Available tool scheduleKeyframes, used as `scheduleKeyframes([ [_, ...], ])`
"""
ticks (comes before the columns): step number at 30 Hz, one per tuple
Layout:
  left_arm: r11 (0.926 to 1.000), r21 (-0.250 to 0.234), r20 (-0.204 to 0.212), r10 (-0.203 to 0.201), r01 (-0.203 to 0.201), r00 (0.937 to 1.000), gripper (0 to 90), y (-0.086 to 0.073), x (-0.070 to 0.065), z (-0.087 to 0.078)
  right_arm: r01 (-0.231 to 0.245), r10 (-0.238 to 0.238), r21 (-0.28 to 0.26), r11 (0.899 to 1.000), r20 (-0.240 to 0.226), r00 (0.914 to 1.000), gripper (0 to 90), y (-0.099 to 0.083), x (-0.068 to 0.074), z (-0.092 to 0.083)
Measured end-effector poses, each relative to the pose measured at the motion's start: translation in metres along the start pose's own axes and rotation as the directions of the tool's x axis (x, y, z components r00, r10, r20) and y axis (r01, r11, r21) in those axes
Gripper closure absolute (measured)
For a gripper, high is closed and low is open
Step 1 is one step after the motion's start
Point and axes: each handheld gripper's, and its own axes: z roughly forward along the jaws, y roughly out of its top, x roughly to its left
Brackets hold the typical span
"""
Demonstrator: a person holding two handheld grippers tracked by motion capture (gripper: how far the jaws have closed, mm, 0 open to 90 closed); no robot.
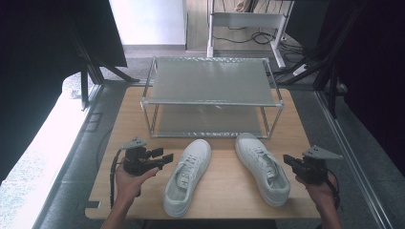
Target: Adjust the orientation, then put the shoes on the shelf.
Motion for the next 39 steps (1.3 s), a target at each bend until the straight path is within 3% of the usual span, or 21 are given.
scheduleKeyframes([
  [5,0.9998,0.01,0.013,0.014,-0.014,0.9998,43.7,-0.001,-0.005,0.0,-0.018,0.018,0.001,1.0,0.005,0.9998,89.2,-0.01,-0.002,-0.007],
  [8,0.9996,0.015,0.017,0.023,-0.023,0.9996,43.7,-0.002,-0.007,0.0,-0.012,0.012,-0.025,1.0,-0.005,0.9999,87.2,-0.01,0.003,-0.015],
  [14,0.9976,0.047,0.018,0.049,-0.05,0.9986,43.6,-0.007,-0.015,0.004,0.018,-0.02,-0.061,0.998,-0.039,0.999,74.6,0.0,0.018,-0.018],
  [18,0.9958,0.068,0.017,0.06,-0.062,0.998,43.5,-0.01,-0.019,0.007,0.021,-0.024,-0.057,0.998,-0.043,0.9988,71.0,0.0,0.02,-0.016],
  [27,0.9815,0.165,-0.034,0.104,-0.097,0.994,44.3,-0.018,-0.028,0.025,-0.001,-0.001,-0.063,0.998,-0.031,0.9995,63.1,0.0,0.017,-0.016],
  [31,0.9714,0.209,-0.106,0.137,-0.113,0.9849,49.1,-0.02,-0.033,0.033,-0.003,0.001,-0.052,0.999,-0.032,0.9995,62.2,0.0,0.017,-0.013],
  [34,0.9708,0.214,-0.119,0.136,-0.109,0.9834,52.0,-0.02,-0.035,0.035,0.003,-0.005,-0.051,0.999,-0.033,0.9994,61.8,0.0,0.018,-0.012],
  [37,0.966,0.231,-0.159,0.155,-0.116,0.9752,56.8,-0.02,-0.042,0.037,0.008,-0.01,-0.048,0.999,-0.034,0.9994,61.4,0.001,0.02,-0.011],
  [39,0.965,0.236,-0.162,0.156,-0.115,0.9744,58.0,-0.02,-0.043,0.038,0.01,-0.012,-0.048,0.999,-0.035,0.9993,61.3,0.002,0.02,-0.011],
])
